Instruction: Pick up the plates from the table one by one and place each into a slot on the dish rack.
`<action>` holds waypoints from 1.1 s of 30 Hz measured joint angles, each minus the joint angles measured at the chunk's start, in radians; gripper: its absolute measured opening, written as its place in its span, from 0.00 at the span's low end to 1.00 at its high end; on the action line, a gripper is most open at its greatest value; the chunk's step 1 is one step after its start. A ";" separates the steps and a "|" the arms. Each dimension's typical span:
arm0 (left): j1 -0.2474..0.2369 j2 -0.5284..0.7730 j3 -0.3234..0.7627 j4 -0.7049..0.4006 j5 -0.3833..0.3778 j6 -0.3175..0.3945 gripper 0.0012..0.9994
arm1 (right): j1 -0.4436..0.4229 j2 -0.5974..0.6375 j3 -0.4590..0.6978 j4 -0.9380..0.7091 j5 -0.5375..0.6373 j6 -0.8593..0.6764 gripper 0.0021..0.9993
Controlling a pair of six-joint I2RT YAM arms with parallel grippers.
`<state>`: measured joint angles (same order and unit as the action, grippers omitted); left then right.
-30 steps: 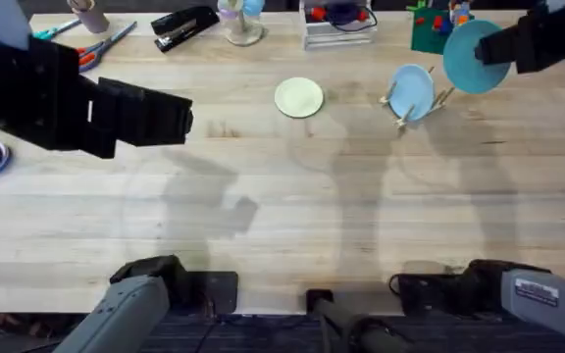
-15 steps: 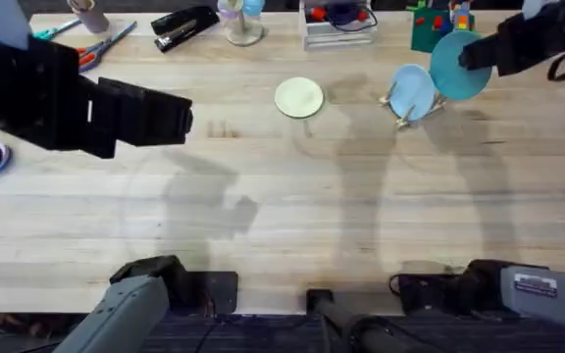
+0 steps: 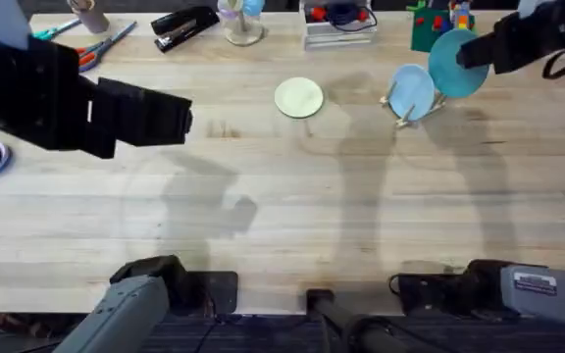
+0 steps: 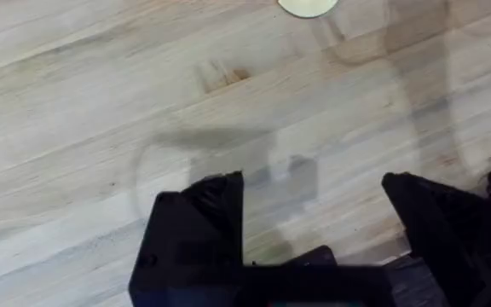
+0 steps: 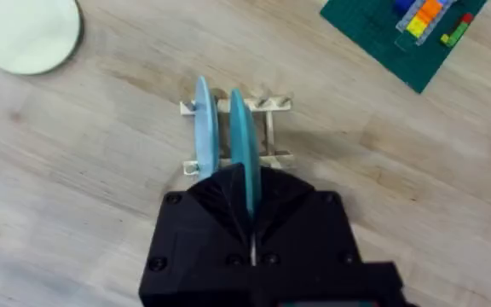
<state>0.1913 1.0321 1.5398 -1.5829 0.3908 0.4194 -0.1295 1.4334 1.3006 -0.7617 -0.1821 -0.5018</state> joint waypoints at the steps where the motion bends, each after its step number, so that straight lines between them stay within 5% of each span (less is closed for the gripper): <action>1: 0.000 0.000 0.000 0.000 0.000 0.000 0.99 | 0.000 0.000 0.000 0.002 -0.002 0.000 0.03; 33: 0.000 0.000 0.000 -0.051 -0.004 0.000 0.99 | 0.000 0.111 0.000 0.047 -0.068 0.000 0.03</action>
<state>0.1913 1.0321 1.5398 -1.6344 0.3870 0.4194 -0.1295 1.5446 1.3003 -0.7150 -0.2504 -0.5014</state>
